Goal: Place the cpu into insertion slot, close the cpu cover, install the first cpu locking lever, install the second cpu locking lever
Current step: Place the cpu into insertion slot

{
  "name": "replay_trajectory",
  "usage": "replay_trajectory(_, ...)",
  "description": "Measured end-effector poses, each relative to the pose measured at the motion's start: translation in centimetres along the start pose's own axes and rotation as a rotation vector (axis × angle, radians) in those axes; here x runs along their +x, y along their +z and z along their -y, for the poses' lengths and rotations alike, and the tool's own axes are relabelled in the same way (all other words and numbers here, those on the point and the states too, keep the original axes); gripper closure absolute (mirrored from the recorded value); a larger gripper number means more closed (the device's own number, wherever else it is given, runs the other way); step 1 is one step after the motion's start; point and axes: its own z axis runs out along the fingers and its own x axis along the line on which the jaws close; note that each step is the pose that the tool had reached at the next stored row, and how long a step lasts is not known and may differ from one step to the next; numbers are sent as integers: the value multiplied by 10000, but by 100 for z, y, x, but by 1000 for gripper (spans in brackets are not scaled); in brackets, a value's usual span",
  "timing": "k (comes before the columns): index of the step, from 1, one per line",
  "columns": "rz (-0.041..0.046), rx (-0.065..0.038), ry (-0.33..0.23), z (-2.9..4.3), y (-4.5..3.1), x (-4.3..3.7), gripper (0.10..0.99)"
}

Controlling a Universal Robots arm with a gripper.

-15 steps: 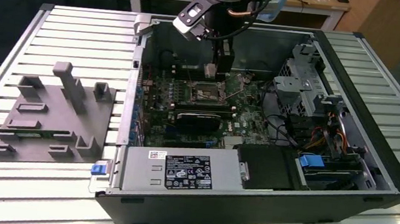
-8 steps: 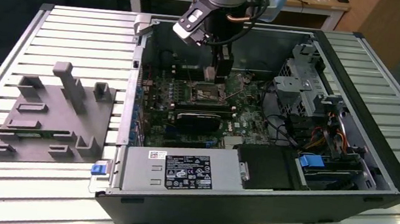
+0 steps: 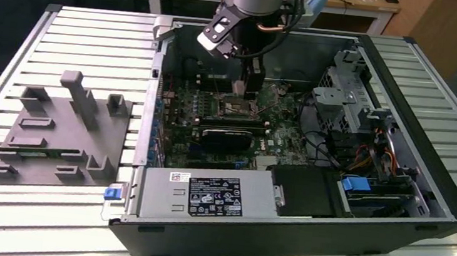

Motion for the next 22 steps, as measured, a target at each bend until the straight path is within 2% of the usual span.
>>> replay_trajectory(22,7,0,-1,10,131,10,545)
